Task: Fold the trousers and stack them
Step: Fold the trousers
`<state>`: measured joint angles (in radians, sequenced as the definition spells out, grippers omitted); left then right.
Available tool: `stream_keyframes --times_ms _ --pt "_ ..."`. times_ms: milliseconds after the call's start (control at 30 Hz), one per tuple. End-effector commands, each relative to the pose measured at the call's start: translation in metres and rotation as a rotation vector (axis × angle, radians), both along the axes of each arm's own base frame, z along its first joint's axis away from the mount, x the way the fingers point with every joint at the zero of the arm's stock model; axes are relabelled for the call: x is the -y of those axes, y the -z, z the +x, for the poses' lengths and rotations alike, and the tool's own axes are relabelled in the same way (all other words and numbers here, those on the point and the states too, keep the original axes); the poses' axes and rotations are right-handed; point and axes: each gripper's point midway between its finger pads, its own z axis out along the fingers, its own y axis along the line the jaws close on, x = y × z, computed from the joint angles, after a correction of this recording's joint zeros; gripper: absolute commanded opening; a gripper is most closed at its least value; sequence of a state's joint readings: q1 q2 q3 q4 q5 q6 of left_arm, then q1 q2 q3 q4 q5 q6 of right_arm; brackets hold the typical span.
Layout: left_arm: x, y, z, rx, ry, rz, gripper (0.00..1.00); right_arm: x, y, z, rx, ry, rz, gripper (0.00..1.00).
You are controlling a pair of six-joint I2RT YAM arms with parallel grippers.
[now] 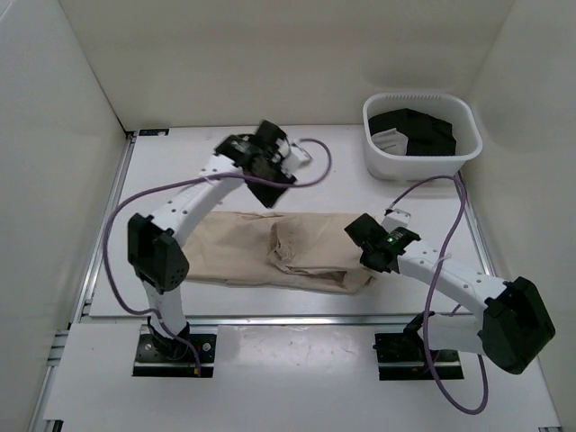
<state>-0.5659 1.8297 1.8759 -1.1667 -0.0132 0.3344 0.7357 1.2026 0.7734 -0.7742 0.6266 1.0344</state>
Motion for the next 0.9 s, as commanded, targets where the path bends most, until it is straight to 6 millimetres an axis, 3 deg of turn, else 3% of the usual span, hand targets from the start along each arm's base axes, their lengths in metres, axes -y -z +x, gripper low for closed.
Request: stream_keyframes --times_ms 0,67,100,167,233,367,467,533,600,633,667,700,733,800,833,867 --pt "0.055 0.045 -0.036 -0.212 0.121 -0.163 0.57 -0.006 0.024 -0.016 -0.088 -0.058 0.071 0.0" --pt "0.058 0.075 -0.042 -0.304 0.099 -0.171 0.53 -0.01 0.037 -0.024 -0.101 -0.036 0.142 0.0" --pt "0.062 0.084 -0.044 -0.333 0.098 -0.188 0.51 -0.001 0.054 -0.036 -0.13 0.004 0.161 0.0" --pt "0.055 0.116 -0.056 -0.397 0.077 -0.153 0.49 0.0 0.069 -0.04 -0.138 0.031 0.21 0.0" --pt "0.043 0.148 -0.065 -0.428 0.046 -0.105 0.46 0.015 0.082 -0.052 -0.175 0.085 0.181 0.0" --pt "0.023 0.182 -0.069 -0.4 0.026 0.001 0.41 0.033 0.083 -0.051 -0.173 0.115 0.14 0.0" --pt "0.021 0.179 -0.066 -0.389 0.028 -0.004 0.41 0.041 0.076 -0.052 -0.202 0.088 0.1 0.0" --pt "0.023 0.169 -0.062 -0.365 0.031 -0.02 0.43 0.041 0.06 -0.041 -0.182 0.053 0.069 0.0" --pt "0.025 0.161 -0.059 -0.352 0.044 -0.023 0.43 0.044 0.039 -0.037 -0.161 0.024 0.044 0.0" --pt "0.025 0.154 -0.058 -0.339 0.054 -0.028 0.44 0.038 0.009 -0.021 -0.089 0.002 0.066 0.05" --pt "0.027 0.146 -0.056 -0.325 0.056 -0.037 0.44 0.038 -0.007 -0.017 -0.06 -0.004 0.067 0.11" --pt "0.024 0.137 -0.055 -0.302 0.053 -0.036 0.44 0.045 -0.022 -0.02 -0.053 -0.002 0.04 0.26" --pt "0.023 0.129 -0.053 -0.284 0.06 -0.032 0.46 0.041 -0.055 -0.008 0.027 -0.006 0.069 0.36" --pt "0.016 0.112 -0.046 -0.213 0.053 -0.014 0.47 0.047 -0.073 -0.01 0.042 -0.008 0.049 0.56" --pt "0.012 0.108 -0.043 -0.186 0.053 0.003 0.47 0.048 -0.081 -0.007 0.062 -0.007 0.053 0.73" --pt "0.003 0.104 -0.039 -0.156 0.043 0.041 0.48 0.047 -0.078 -0.007 0.049 -0.045 0.052 0.79"
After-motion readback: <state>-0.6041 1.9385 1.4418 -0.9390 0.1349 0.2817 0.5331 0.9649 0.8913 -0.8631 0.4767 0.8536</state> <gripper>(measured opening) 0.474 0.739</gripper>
